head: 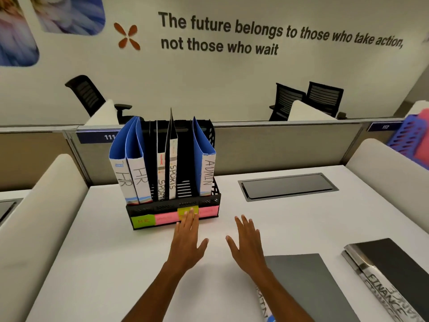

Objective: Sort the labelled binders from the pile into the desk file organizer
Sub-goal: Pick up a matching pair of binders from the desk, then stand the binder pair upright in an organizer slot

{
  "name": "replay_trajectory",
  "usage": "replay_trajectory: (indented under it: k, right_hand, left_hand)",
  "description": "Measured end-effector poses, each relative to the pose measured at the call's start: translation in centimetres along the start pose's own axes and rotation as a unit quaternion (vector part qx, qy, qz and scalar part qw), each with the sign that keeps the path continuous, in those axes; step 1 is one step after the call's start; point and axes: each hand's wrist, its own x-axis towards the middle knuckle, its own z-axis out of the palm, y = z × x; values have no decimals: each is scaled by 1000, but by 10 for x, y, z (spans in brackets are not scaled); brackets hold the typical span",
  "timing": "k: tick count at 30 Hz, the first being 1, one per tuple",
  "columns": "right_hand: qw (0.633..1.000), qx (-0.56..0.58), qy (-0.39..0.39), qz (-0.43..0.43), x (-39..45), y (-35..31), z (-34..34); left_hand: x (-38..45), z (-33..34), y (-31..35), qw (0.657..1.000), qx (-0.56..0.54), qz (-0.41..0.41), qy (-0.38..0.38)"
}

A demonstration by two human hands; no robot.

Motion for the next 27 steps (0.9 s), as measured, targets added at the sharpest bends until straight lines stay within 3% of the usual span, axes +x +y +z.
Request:
replay_trajectory:
  k: [8,16,27]
  right_hand:
    - [998,-9,-17,67,-56,52,-25]
    - [994,12,-43,97,-110,105,-52]
    - [985,13,-103,141,-182,182,-73]
  left_hand:
    - [-58,42,57,998,-19,11,-58]
    - [-93,66,119,991,-65,-27,-115]
    - [-146,91,185,978,-150,-126,-72]
